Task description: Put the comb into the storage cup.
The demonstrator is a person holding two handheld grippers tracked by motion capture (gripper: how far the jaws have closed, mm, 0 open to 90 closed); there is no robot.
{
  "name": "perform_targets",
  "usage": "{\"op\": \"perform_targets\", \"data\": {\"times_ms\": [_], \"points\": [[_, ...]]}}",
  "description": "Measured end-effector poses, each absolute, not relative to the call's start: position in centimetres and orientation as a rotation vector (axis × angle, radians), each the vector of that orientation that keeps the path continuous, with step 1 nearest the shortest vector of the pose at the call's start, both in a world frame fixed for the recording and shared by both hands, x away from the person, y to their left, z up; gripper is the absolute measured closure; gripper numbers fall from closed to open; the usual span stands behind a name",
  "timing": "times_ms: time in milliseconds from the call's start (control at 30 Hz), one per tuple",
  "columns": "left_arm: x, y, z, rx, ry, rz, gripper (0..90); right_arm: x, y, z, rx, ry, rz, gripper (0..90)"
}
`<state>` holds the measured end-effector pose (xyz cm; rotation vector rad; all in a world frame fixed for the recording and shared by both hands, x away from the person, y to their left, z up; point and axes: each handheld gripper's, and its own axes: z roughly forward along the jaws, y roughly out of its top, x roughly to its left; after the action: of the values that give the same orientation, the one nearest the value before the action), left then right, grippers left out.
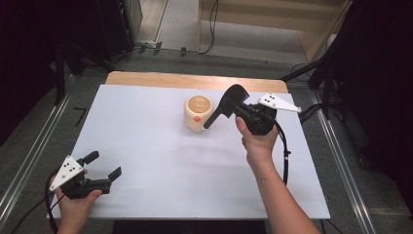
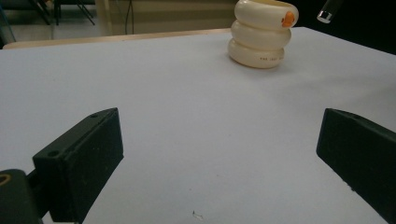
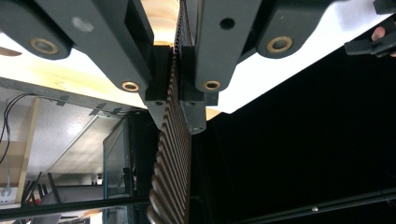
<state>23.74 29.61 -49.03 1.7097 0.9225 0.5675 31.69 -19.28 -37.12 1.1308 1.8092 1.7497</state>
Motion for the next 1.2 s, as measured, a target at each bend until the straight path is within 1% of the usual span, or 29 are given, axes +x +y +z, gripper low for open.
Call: {"op": "perform_targets", "data": {"times_ms": [167,833,1200], "points": [[23.7,29.3,-49.1,1.738,0.909,0.574,0.5,31.9,-19.3,-36.8,1.124,1.794,1.755,84.8],[23.7,29.4,-49.1,1.723,0.908,0.564,0.5,33.1,-19.1,-35.8,1.107,1.767,1.752,84.7],[23.7,29.4,-49.1,1.72,0.909,0.566,0.5,34.1,-18.5,-35.8,1.111,1.761,1.744,84.8]]}}
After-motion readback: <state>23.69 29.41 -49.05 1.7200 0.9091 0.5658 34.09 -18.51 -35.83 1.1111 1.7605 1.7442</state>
